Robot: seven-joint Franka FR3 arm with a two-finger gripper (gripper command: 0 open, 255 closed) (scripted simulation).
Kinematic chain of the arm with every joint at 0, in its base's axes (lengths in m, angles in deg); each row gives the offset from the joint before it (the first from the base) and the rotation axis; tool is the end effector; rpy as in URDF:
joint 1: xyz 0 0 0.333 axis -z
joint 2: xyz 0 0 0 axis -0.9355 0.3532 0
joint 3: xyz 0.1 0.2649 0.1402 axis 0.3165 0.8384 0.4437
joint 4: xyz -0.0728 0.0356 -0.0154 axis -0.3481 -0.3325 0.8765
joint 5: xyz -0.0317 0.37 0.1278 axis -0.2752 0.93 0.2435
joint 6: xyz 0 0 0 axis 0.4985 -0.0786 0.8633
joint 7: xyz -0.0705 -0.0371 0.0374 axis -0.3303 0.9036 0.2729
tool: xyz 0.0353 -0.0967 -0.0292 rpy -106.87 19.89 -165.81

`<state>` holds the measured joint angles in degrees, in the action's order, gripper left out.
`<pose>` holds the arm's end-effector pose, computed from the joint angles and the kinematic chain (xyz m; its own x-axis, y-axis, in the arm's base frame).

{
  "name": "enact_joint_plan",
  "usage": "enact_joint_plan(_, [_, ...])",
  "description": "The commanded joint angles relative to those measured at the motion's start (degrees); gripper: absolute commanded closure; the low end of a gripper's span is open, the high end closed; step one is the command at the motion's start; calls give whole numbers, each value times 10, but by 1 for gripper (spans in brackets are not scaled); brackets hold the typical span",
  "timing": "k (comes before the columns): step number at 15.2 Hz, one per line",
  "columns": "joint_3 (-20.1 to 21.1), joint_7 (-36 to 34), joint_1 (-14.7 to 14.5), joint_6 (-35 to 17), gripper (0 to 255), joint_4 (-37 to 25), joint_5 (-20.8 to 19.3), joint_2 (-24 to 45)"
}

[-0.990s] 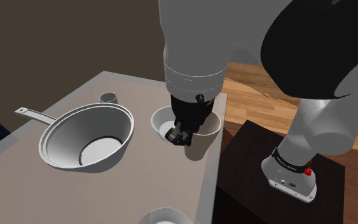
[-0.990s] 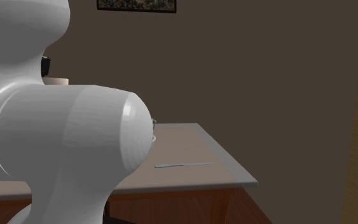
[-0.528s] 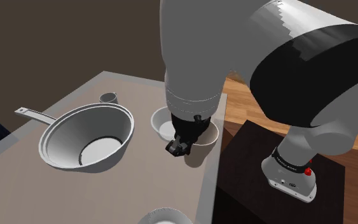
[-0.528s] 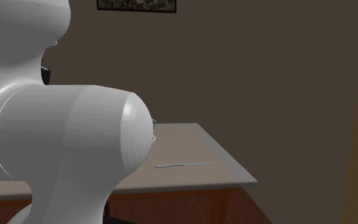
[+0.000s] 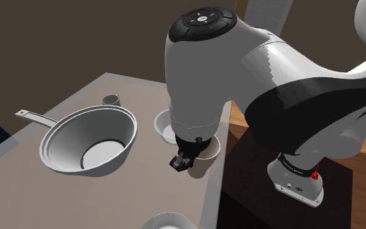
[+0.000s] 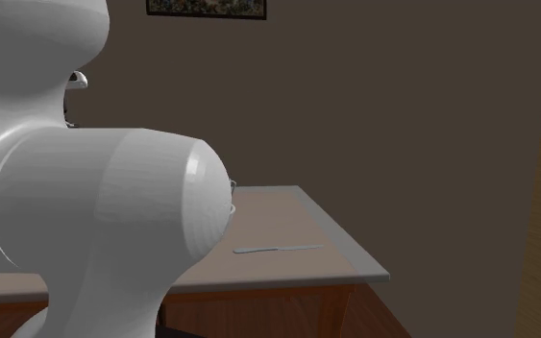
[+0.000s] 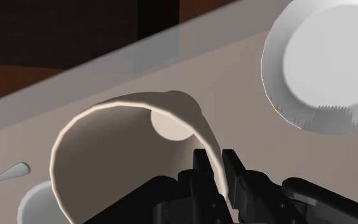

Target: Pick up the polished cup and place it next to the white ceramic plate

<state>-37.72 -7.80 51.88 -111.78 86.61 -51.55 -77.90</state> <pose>0.2464 0.4202 0.4728 0.9969 0.0306 0.0729 0.0196 -0.9890 0.1469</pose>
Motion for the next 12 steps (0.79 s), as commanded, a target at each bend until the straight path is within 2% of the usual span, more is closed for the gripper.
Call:
enact_joint_plan(1, [3, -4, 0, -16, 255, 12, -2, 4])
enact_joint_plan(12, [20, -32, 4, -101, 255, 69, -25, 42])
